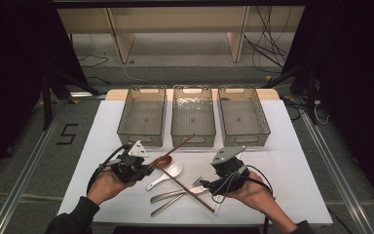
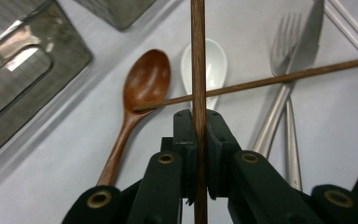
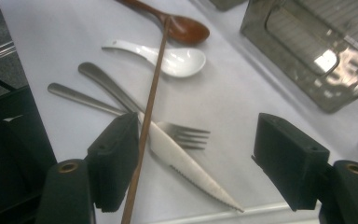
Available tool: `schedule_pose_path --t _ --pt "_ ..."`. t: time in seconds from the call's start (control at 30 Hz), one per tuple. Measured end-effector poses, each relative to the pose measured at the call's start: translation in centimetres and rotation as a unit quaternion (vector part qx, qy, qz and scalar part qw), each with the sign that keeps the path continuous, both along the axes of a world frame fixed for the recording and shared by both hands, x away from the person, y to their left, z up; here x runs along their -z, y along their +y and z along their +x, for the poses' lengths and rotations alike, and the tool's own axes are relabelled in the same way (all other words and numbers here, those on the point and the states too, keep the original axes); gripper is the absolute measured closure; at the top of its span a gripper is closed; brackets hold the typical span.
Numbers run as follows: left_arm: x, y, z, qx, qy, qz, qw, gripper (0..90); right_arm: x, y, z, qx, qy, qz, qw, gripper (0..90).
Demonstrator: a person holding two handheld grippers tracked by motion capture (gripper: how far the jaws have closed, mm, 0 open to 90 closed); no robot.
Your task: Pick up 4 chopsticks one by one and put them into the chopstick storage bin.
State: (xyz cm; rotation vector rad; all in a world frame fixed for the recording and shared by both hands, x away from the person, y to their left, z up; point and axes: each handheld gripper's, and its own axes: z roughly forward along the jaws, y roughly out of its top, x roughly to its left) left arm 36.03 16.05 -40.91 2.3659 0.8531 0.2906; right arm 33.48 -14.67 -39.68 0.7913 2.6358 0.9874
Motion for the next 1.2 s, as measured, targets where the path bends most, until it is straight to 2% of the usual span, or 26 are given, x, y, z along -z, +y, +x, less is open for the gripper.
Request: schedule_pose_path --t 0.23,0.33,0.47,0.57,0.67,0.87,1.2 --pt "-0.9 1.7 1.6 -0.038 0.005 -0.035 0.9987 84.1 0.8 -0.3 -0.1 0.012 0.013 0.001 0.9998 29.9" --pt "-1.3 2.4 2.4 -0.055 0.004 -0.043 0.9976 84.1 1.0 -0.2 -0.3 0.015 0.018 -0.001 0.9997 29.6" --pt "-2.0 3.2 3.5 -0.080 0.003 -0.055 0.9953 84.2 1.2 -0.2 -0.4 0.012 0.021 -0.004 0.9997 29.5" --pt "-2.5 3.9 4.8 -0.102 0.003 -0.069 0.9923 84.2 1.2 -0.1 -0.5 0.013 0.022 -0.003 0.9997 29.6" --pt "-2.9 4.2 6.2 -0.115 0.002 -0.073 0.9907 84.2 1.2 -0.1 -0.5 0.014 0.024 -0.002 0.9996 29.6" --pt "-3.4 4.9 9.4 -0.142 0.008 -0.066 0.9876 84.2 1.2 -0.2 -0.5 0.011 0.027 0.001 0.9996 29.6" --pt "-3.2 5.4 14.0 -0.188 0.017 -0.067 0.9797 84.2 1.1 -0.3 -0.4 0.011 0.028 0.006 0.9995 29.6"
